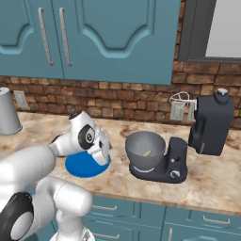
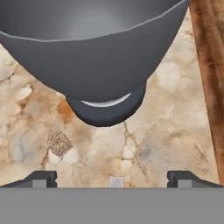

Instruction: Add butter and sugar cubes to the stand mixer bowl and then turn on the stand mixer to begin making frosting.

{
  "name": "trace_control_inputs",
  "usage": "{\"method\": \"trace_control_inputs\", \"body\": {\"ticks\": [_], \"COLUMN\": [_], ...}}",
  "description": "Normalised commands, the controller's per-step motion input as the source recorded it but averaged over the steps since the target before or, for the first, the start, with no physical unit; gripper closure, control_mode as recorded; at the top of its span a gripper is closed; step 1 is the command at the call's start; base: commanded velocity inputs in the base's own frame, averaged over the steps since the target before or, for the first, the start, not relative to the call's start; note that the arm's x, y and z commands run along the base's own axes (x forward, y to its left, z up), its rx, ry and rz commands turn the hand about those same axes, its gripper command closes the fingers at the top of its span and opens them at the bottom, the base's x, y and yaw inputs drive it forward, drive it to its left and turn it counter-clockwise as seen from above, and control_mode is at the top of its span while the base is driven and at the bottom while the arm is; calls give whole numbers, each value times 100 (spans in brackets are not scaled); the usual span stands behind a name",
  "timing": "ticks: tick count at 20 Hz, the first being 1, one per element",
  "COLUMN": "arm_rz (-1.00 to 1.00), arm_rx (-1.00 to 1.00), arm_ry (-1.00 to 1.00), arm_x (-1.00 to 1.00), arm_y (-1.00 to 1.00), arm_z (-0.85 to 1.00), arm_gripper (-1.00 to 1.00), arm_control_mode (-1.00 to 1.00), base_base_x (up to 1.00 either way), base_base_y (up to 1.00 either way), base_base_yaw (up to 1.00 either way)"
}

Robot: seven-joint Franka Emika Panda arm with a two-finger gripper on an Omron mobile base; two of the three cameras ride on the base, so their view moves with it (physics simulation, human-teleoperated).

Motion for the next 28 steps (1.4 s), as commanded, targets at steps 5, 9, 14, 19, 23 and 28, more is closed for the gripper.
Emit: {"method": "trace_control_inputs", "body": {"ticks": [5, 9, 14, 19, 23, 28], "arm_rz": [-31, -30, -12, -18, -22, -19], "arm_rx": [0, 1, 3, 1, 0, 0], "arm_ry": [-5, -2, 0, 0, -1, -1], "arm_x": [3, 1, -4, 11, 11, 6], "arm_y": [0, -2, -19, -3, 0, 0], "arm_z": [-1, -2, -6, -5, -8, -9], "arm_gripper": [-100, -100, -100, -100, -100, -100], "arm_control_mode": [-100, -100, -100, -100, -100, -100], "base_base_x": [0, 0, 0, 0, 0, 0], "base_base_y": [0, 0, 0, 0, 0, 0], "base_base_yaw": [0, 0, 0, 0, 0, 0]}}
